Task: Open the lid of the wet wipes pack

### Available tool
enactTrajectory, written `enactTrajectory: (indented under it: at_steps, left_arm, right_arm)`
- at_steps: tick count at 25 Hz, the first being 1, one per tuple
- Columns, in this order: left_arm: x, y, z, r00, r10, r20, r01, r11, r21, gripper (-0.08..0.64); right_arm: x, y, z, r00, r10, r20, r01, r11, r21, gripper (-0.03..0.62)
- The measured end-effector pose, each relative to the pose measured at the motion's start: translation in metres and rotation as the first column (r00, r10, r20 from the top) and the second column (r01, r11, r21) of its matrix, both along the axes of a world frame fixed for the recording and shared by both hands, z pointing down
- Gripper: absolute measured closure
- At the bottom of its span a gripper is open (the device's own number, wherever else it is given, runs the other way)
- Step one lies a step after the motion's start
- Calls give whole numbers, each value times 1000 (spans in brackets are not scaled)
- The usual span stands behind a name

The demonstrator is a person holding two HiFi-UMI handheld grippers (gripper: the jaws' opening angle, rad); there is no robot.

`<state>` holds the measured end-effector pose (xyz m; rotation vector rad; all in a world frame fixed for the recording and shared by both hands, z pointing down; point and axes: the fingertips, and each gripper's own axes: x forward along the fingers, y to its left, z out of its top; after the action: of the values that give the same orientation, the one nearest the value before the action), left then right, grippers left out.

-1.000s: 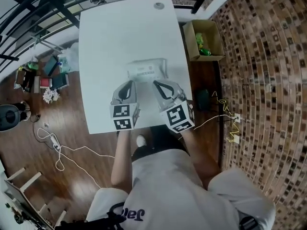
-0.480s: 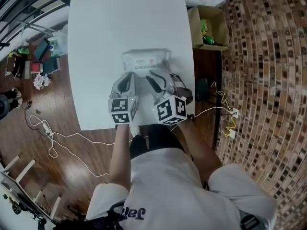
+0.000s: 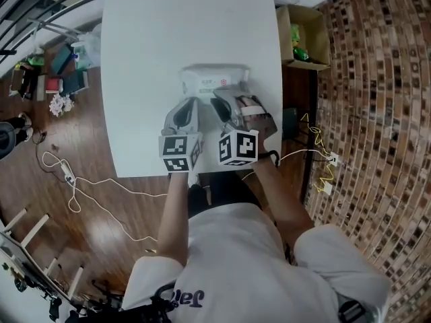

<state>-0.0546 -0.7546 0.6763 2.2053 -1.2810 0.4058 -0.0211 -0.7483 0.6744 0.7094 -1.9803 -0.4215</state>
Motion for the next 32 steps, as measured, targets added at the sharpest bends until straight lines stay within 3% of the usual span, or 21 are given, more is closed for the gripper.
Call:
enactTrajectory:
  at_steps: [6, 13, 18, 24, 26, 29, 32]
  left_arm:
    - [-2, -1, 0, 1000, 10, 8, -10, 1000, -28, 545]
    - [-3, 2, 5, 1000, -5, 23, 6, 999, -34, 543]
    - [-1, 3, 2, 999, 29, 43, -26, 998, -51, 543]
    - [-5, -1, 3, 999, 26, 36, -24, 999, -46, 543]
    - [-3, -1, 2, 999, 35, 22, -34, 998, -52, 543]
    - [2, 10, -6, 993, 113, 27, -112, 992, -55, 543]
    - [-8, 28, -29, 989, 143, 31, -144, 989, 20, 543]
  right_arm:
    - [1, -8, -37, 996, 32, 86, -33, 999, 3, 569]
    - [8, -62, -64, 988, 51, 146, -56, 998, 28, 572]
    - [10, -102, -48, 981, 90, 170, -83, 995, -48, 563]
    - [11, -120, -6, 985, 111, 134, -82, 976, -203, 563]
    - [14, -119, 0, 987, 113, 112, -87, 972, -217, 563]
    - [17, -112, -11, 983, 140, 117, -114, 972, -206, 563]
    - [17, -87, -40, 962, 210, 173, -177, 966, -190, 563]
